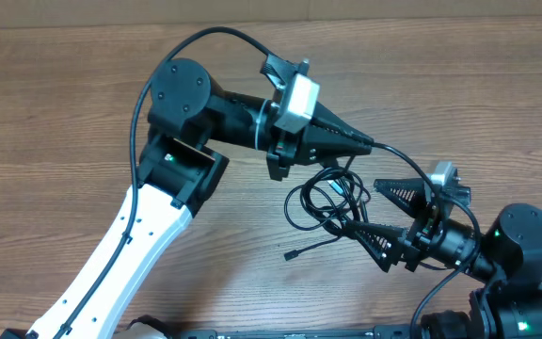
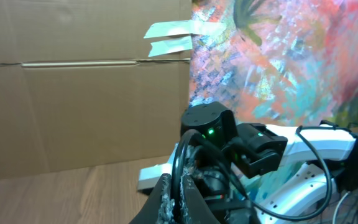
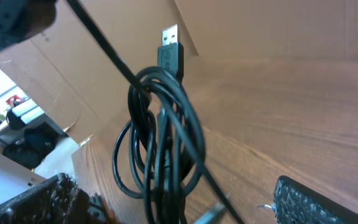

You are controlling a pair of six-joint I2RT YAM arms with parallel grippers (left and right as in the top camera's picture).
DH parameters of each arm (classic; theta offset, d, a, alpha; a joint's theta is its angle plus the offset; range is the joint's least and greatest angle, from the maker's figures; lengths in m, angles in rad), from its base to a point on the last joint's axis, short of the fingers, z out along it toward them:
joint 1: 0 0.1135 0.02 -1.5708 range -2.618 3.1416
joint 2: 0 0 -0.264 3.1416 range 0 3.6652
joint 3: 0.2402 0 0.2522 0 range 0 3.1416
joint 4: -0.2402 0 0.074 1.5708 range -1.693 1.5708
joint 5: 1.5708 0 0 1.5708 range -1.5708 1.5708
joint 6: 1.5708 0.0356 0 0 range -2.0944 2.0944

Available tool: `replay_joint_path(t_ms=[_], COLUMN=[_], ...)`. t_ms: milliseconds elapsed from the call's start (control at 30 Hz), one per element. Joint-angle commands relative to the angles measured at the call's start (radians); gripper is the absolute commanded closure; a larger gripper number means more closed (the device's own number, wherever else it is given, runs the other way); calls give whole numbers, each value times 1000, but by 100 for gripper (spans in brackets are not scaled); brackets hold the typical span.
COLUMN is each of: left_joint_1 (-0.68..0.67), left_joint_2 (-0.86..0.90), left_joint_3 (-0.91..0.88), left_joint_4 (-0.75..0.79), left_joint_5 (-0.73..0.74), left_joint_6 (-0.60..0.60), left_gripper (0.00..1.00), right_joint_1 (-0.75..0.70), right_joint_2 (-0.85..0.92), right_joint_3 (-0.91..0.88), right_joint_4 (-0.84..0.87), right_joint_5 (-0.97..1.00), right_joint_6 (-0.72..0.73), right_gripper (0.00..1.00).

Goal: Untangle cables

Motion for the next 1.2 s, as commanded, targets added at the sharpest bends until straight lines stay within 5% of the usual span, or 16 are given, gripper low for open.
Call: replay_joint_path(t_ms=[0, 133, 467, 600, 633, 667, 700, 733, 1167], left_joint_1=[-35, -69, -77, -63, -58, -50, -44, -37, 91], left_joint_2=[-24, -23, -23, -23, -23, -23, -23, -23, -23], left_joint_3=[13, 13, 13, 13, 13, 13, 13, 13, 13], left_joint_4=[9, 11, 5, -8, -11, -21, -33, -41, -299], left_joint_5=[-43, -91, -123, -126, -126, -126, -126, -126, -81], left_joint_6=[-35, -29, -27, -27, -28, -28, -28, -28, -86], left_gripper=[97, 96, 96, 93, 82, 67, 41, 3, 0], right_joint_1=[-1, -1, -1, -1, -1, -1, -1, -1, -2], right_joint_2=[29, 66, 160, 166, 166, 166, 166, 166, 166], right_joint_3=[-2, -2, -2, -2, -2, -2, -2, -2, -2], right_joint_4=[-19, -12, -12, -6, -3, 2, 5, 11, 187], right_joint_5=[-31, -110, -147, -146, -147, -147, -147, -146, 86], right_joint_6=[11, 10, 10, 11, 11, 11, 14, 24, 396], right_gripper=[0, 4, 95, 96, 96, 96, 96, 96, 96])
